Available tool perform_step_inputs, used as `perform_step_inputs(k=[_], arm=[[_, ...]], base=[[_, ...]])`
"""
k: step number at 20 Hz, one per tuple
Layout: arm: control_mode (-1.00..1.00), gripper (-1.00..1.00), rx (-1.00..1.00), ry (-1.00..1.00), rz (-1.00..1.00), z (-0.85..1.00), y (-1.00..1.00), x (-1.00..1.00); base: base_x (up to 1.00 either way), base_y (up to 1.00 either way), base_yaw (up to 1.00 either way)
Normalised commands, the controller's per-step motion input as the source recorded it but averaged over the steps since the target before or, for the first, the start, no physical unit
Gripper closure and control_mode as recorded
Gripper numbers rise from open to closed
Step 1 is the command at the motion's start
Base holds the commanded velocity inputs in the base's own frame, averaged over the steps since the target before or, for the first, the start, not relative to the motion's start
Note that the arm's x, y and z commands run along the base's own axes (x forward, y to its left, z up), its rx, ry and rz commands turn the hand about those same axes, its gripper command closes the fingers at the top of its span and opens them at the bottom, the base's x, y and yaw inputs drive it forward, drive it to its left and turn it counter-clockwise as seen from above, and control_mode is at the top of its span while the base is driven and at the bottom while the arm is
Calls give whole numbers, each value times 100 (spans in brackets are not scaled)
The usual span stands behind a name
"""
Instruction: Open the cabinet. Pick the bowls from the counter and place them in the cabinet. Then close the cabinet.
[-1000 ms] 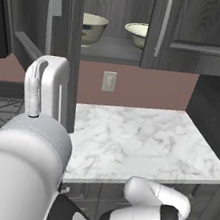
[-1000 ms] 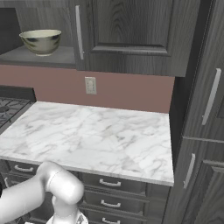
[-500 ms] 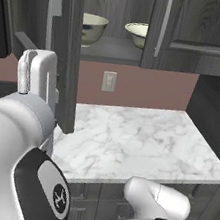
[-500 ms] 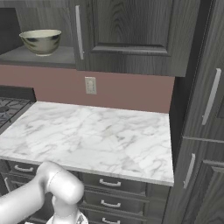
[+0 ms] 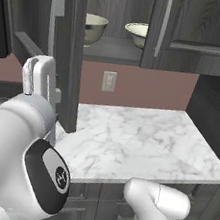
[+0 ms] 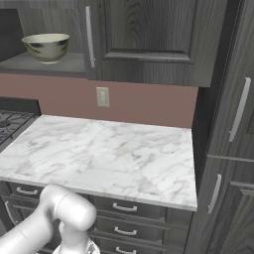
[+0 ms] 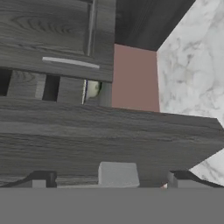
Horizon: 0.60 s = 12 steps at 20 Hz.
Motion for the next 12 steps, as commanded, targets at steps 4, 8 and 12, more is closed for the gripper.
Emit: perform_step_inputs(k=[4, 8, 12], arm=[[-100, -100, 0, -4, 0, -15, 21, 35], [-100, -100, 0, -4, 0, -11, 11, 39], [-100, -100, 0, -4, 0, 0, -7, 60]], base=[[0, 0, 0], [0, 0, 0], [0, 0, 0]])
